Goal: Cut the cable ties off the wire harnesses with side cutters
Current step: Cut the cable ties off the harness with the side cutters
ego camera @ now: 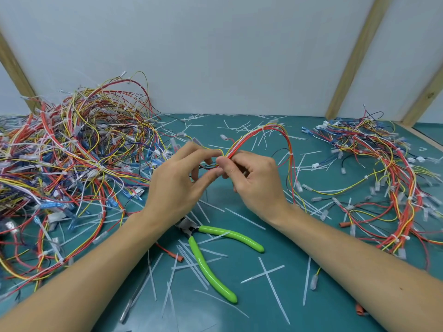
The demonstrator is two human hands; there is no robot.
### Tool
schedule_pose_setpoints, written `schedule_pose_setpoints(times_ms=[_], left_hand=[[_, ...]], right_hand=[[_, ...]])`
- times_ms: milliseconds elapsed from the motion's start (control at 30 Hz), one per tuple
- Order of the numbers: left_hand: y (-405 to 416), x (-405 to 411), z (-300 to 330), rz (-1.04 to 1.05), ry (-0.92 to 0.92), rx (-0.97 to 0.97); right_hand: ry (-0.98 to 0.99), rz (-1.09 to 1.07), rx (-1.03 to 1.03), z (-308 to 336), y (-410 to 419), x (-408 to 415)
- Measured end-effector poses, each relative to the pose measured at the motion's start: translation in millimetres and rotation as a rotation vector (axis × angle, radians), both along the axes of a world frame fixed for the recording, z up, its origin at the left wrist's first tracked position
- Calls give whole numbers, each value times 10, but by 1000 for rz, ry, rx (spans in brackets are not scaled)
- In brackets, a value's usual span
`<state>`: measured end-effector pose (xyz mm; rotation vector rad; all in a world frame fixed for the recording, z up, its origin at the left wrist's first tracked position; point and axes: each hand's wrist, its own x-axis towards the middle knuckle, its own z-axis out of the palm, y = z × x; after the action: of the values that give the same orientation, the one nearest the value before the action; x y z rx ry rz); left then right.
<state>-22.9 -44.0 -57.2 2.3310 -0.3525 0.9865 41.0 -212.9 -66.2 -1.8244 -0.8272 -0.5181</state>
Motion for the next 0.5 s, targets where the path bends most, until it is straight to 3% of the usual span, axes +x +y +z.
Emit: schedule_pose_setpoints(times_ms=[200,500], left_hand=[[-13,6,4,1,0,38],[-20,-6,8,14,19,68]], right_hand=[[-95,-18,-60,-36,-4,43],[69,-10,-81,-29,-3,8]])
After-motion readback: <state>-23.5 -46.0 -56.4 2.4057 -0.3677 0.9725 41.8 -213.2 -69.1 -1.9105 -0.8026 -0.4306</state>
